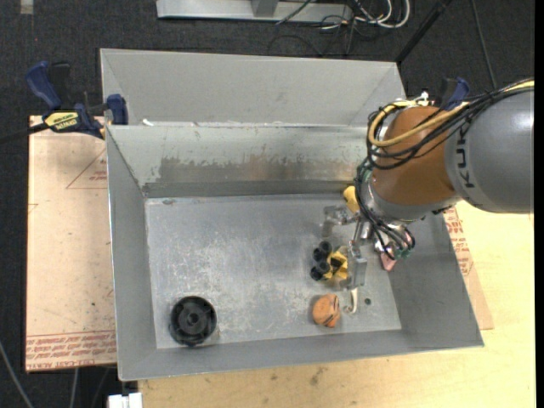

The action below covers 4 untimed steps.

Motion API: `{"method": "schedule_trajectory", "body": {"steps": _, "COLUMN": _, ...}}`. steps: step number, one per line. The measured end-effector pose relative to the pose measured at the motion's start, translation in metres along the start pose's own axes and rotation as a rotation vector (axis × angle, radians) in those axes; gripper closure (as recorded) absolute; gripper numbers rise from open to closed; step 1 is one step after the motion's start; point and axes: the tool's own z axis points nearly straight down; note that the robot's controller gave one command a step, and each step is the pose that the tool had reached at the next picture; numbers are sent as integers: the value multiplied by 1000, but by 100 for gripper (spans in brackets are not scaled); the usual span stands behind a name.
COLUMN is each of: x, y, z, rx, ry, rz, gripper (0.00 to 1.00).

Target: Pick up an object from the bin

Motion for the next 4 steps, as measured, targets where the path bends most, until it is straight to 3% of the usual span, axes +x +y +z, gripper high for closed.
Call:
{"method": "schedule_trajectory", "body": {"steps": 1, "x": -1, "y": -10, "z": 12, "rx": -1, "ry": 0, "rz": 230, "gripper": 100}}
{"method": "schedule_trajectory", "body": {"steps": 4, "x": 1, "y": -10, "z": -6, "rx": -1, "ry": 4, "rz": 230, "gripper": 100}}
